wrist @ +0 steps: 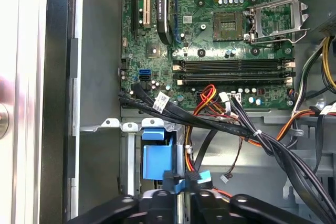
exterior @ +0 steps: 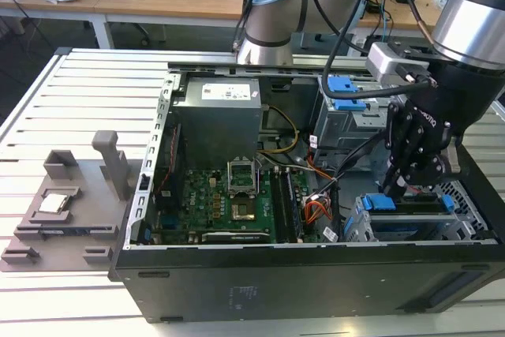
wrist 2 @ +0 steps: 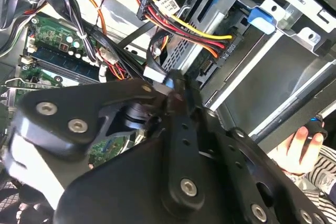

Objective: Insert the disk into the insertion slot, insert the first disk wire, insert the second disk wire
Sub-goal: 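Insert the second disk wire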

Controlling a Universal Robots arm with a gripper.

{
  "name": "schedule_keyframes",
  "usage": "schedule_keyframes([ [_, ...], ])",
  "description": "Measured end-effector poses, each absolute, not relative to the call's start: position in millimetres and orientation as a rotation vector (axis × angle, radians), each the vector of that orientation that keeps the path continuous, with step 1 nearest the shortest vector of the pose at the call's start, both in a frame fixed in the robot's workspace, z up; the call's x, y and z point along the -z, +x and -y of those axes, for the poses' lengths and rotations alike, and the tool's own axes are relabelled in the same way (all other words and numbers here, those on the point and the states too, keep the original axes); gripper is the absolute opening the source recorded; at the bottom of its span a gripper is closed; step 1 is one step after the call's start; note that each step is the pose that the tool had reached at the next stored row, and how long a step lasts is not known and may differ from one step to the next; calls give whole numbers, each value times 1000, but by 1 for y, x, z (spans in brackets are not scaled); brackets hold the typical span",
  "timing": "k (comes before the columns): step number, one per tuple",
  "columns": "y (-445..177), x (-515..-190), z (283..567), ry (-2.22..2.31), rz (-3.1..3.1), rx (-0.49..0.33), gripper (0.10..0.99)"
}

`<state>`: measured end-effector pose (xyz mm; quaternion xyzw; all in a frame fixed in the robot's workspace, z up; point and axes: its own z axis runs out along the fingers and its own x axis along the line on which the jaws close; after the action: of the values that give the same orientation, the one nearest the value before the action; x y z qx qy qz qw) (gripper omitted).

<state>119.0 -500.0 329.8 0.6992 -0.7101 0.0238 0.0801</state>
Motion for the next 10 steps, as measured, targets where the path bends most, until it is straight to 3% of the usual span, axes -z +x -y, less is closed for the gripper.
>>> schedule_keyframes([
  [2,119,-330,500,2091,2124,-71,149],
  [10,119,-332,500,2092,2125,-69,149],
])
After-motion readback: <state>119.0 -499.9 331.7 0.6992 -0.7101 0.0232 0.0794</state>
